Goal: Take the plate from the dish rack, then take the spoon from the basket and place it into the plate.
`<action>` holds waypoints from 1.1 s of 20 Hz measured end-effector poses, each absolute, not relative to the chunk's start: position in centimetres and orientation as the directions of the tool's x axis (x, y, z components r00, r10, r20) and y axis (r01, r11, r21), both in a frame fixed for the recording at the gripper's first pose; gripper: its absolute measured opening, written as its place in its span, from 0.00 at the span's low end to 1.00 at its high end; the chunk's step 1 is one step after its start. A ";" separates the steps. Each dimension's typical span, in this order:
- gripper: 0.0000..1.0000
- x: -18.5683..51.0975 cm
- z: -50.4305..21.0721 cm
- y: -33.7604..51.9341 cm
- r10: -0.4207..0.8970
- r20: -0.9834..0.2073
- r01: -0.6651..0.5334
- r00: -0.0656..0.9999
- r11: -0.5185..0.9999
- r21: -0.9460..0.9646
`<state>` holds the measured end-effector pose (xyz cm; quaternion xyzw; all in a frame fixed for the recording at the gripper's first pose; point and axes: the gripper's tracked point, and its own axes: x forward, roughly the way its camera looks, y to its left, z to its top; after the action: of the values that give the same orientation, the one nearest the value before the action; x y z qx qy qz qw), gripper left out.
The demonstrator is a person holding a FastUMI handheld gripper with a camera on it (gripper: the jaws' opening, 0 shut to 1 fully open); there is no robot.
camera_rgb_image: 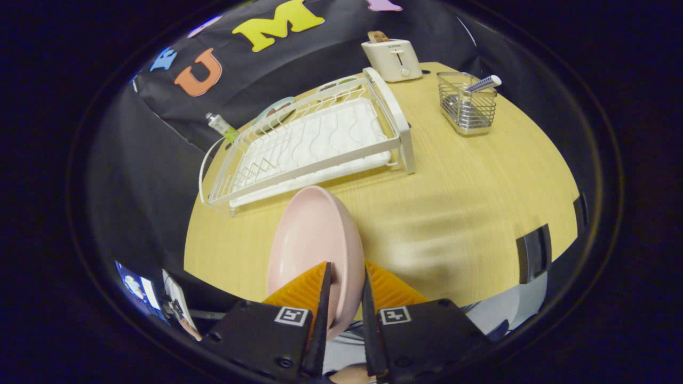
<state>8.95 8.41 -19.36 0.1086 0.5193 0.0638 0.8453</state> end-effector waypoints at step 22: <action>1.00 16.1 -13.4 -2.2 0.096 -0.306 -0.102 0.947 0.995 -0.003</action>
<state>16.05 -2.20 -13.36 -0.0096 0.1547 0.0500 0.9867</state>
